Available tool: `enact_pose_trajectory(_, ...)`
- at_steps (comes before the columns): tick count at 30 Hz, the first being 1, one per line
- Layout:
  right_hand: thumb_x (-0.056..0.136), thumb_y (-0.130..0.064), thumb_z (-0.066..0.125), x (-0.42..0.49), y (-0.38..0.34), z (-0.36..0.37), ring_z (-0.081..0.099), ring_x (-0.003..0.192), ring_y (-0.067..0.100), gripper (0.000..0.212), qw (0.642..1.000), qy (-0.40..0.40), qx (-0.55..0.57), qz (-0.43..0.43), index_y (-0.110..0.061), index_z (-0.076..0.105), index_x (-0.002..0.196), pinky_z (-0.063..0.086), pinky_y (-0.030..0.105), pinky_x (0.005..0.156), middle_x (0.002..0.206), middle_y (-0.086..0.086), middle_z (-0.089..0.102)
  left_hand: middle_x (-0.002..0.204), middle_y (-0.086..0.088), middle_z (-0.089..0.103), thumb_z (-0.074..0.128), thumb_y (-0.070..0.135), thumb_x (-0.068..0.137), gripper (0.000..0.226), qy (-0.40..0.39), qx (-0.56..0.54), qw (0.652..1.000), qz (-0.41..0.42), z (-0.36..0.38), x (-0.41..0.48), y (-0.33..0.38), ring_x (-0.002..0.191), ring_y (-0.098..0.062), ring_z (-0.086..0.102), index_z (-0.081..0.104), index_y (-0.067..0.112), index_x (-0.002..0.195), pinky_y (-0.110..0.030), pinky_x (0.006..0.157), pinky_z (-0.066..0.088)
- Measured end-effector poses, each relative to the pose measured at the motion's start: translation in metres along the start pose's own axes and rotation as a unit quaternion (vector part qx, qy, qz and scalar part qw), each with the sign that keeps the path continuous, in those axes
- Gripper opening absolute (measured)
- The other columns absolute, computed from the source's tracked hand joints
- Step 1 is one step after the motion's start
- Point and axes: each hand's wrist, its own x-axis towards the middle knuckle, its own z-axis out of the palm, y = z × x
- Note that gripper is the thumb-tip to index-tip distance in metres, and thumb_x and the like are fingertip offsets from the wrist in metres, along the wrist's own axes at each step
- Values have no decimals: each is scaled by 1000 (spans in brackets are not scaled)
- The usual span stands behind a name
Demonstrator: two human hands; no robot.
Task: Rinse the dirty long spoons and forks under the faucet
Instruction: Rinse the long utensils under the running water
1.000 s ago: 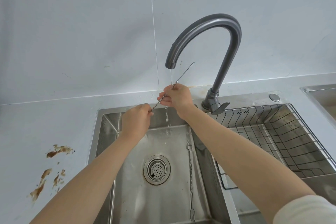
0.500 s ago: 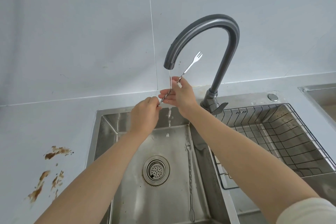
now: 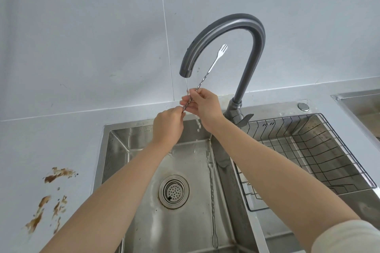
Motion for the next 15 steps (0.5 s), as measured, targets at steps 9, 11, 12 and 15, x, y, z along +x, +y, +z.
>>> enact_pose_trajectory(9, 85, 8, 57, -4, 2, -3, 64, 53, 9, 23, 1000, -5, -27, 1, -9, 53, 70, 57, 21, 62, 70, 10, 61, 95, -26, 69, 42, 10, 96, 25, -36, 8, 999, -9, 4, -2, -3, 87, -42, 62, 61, -5, 103, -40, 69, 43)
enact_pose_trajectory(11, 89, 1, 56, -5, 4, 0, 63, 45, 8, 22, 999, 0, -31, 15, -9, 51, 69, 56, 21, 55, 67, 11, 60, 91, -25, 70, 45, 10, 94, 23, -40, -4, 999, -14, 5, -8, -8, 84, -41, 63, 62, -4, 100, -41, 69, 45)
enact_pose_trajectory(12, 91, -4, 54, -6, 5, 2, 62, 43, 8, 21, 999, 0, -37, 21, -9, 51, 70, 55, 21, 53, 67, 10, 60, 89, -25, 70, 47, 11, 93, 22, -38, -15, 999, -17, 5, -12, -12, 82, -41, 63, 63, -4, 98, -40, 68, 46)
enact_pose_trajectory(15, 96, -16, 48, -7, 9, 6, 62, 41, 9, 24, 998, 5, -53, 36, -9, 53, 73, 54, 22, 49, 67, 8, 61, 84, -24, 71, 56, 12, 90, 19, -43, -35, 998, -31, 5, -26, -22, 80, -39, 65, 66, -4, 93, -39, 69, 49)
